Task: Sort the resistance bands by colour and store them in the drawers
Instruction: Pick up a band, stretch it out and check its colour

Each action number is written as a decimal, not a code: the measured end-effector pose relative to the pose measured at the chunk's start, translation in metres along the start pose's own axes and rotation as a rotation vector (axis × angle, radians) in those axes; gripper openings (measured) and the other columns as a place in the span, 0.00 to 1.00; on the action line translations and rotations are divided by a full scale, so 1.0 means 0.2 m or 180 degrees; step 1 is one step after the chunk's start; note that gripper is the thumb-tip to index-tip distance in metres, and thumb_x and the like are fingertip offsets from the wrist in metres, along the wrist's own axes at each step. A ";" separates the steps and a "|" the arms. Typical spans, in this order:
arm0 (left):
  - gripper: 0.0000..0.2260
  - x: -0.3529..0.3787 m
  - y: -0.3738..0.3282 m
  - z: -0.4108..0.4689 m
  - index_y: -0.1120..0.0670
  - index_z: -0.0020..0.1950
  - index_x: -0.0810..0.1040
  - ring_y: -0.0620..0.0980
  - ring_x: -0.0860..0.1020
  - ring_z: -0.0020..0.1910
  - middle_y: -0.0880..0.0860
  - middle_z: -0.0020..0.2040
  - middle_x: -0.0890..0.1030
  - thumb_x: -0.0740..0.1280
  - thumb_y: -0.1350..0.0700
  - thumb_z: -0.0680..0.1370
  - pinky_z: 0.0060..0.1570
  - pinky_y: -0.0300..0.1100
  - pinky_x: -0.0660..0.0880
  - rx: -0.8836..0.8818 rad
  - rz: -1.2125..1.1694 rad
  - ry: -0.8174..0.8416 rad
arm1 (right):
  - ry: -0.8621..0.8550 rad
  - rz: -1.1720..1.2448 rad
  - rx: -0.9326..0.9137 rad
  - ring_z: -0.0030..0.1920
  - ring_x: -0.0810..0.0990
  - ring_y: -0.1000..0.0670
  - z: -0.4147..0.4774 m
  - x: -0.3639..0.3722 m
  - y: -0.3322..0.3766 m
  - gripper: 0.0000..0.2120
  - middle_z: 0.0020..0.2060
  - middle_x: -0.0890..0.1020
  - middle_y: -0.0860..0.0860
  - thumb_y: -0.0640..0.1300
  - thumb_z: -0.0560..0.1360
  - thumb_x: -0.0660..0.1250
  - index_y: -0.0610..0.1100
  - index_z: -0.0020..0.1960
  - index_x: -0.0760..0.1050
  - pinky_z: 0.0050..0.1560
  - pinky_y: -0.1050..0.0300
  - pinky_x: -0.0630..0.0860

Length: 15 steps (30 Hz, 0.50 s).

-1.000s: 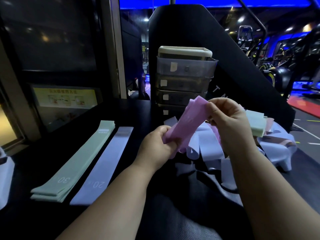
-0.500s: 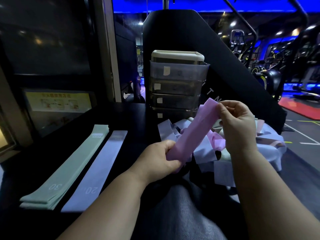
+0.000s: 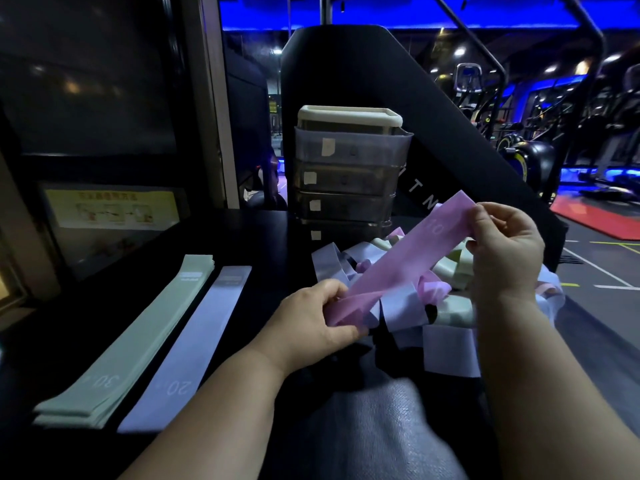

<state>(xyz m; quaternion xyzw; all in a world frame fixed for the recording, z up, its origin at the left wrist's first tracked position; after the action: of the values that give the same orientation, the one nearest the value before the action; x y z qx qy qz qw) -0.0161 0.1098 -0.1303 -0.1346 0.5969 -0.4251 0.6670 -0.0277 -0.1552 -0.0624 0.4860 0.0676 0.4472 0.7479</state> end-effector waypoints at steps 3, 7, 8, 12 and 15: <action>0.16 -0.02 0.00 0.01 0.43 0.51 0.77 0.41 0.79 0.46 0.43 0.47 0.81 0.72 0.61 0.70 0.47 0.31 0.74 0.0035 -0.0171 -0.0129 | -0.0133 0.0032 0.0113 0.34 0.76 0.58 0.02 -0.03 -0.03 0.05 0.36 0.79 0.53 0.42 0.77 0.69 0.50 0.42 0.77 0.34 0.66 0.73; 0.15 -0.11 0.04 0.02 0.46 0.49 0.79 0.41 0.80 0.44 0.45 0.45 0.83 0.70 0.66 0.72 0.45 0.29 0.75 -0.0031 -0.0533 -0.0746 | -0.0206 0.0001 0.0140 0.34 0.75 0.58 0.05 -0.06 -0.06 0.06 0.34 0.78 0.54 0.43 0.76 0.68 0.50 0.41 0.77 0.36 0.64 0.73; 0.12 -0.13 0.05 0.02 0.47 0.48 0.80 0.41 0.80 0.42 0.45 0.44 0.83 0.71 0.65 0.72 0.43 0.28 0.75 -0.0046 -0.0569 -0.0917 | -0.0212 0.0003 0.0136 0.33 0.75 0.57 0.05 -0.07 -0.06 0.06 0.34 0.78 0.53 0.43 0.77 0.68 0.50 0.41 0.77 0.35 0.64 0.72; 0.04 -0.17 0.07 0.00 0.51 0.41 0.80 0.44 0.79 0.38 0.47 0.37 0.82 0.73 0.58 0.72 0.38 0.34 0.74 -0.0218 -0.0215 -0.1207 | -0.0195 -0.0084 0.0046 0.35 0.76 0.56 0.06 -0.07 -0.06 0.05 0.35 0.79 0.52 0.42 0.76 0.69 0.49 0.42 0.77 0.38 0.63 0.73; 0.09 -0.19 0.07 -0.02 0.51 0.39 0.76 0.49 0.78 0.39 0.48 0.35 0.80 0.71 0.48 0.73 0.41 0.42 0.74 -0.0402 0.0457 -0.1301 | -0.0241 -0.0170 -0.0050 0.36 0.76 0.58 0.06 -0.07 -0.05 0.04 0.36 0.79 0.53 0.42 0.76 0.69 0.48 0.42 0.78 0.40 0.65 0.73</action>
<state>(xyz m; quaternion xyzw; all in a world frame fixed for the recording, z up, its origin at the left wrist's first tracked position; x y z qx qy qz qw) -0.0104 0.1476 -0.1146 -0.2167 0.4828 -0.3023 0.7928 -0.0238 -0.1746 -0.0685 0.4946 0.0487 0.4089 0.7654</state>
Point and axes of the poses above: each hand's wrist, its own z-axis towards the middle knuckle, its own x-axis out of the palm, y = z × x, the point moved 9 cm from there along z, towards the middle knuckle
